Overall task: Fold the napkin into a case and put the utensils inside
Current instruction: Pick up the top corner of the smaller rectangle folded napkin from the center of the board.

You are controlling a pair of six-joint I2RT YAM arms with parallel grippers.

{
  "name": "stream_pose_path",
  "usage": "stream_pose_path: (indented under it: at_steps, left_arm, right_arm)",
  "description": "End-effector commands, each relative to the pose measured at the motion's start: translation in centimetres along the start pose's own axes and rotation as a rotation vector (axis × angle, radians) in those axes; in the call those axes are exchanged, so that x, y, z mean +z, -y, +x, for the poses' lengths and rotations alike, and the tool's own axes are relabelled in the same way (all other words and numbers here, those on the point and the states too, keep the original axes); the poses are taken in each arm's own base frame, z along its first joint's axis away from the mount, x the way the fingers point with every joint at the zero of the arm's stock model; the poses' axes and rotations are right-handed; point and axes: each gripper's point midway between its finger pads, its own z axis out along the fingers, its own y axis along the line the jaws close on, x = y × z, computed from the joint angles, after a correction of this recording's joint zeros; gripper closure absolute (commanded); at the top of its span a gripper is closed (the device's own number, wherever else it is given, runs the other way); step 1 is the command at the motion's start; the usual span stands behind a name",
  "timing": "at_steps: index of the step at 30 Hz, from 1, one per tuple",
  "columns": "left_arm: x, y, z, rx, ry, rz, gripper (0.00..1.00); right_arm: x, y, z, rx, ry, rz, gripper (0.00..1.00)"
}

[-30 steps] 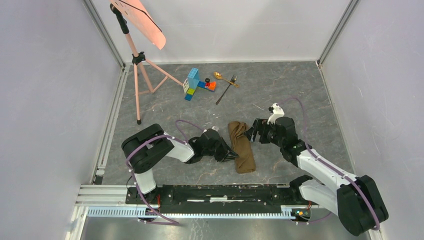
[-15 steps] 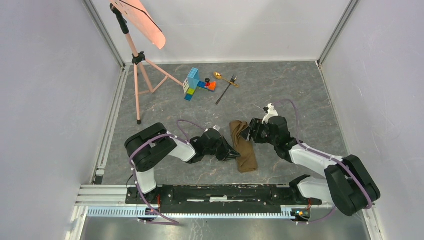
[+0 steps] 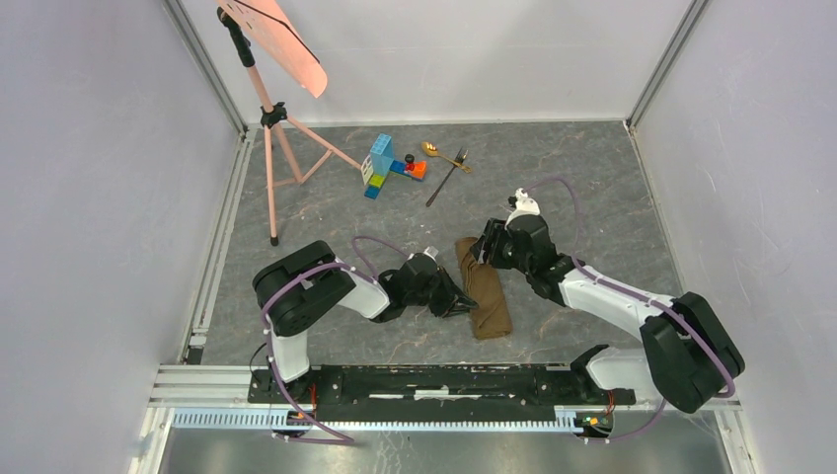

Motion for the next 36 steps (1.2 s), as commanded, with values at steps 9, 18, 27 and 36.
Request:
stream_pose_path:
  at_steps: [9,18,27,36]
  left_arm:
    - [0.7,-2.9,0.5,-0.060,0.001,-0.103,0.89]
    - [0.7,-3.0,0.7,-0.058,-0.002,-0.116,0.89]
    - [0.9,-2.9,0.9,-0.045,-0.004,-0.125,0.89]
    - [0.8,-2.9,0.9,-0.041,0.000,-0.134,0.89]
  right_arm:
    - [0.6,0.1,-1.2,-0.091,0.047,0.134,0.43]
    - [0.6,0.0,-1.2,-0.141,0.063,0.190,0.50]
    - [0.9,-0.1,-1.1,-0.156,0.060,0.190,0.55]
    - [1.5,-0.3,-0.4,-0.210,0.045,0.211,0.50]
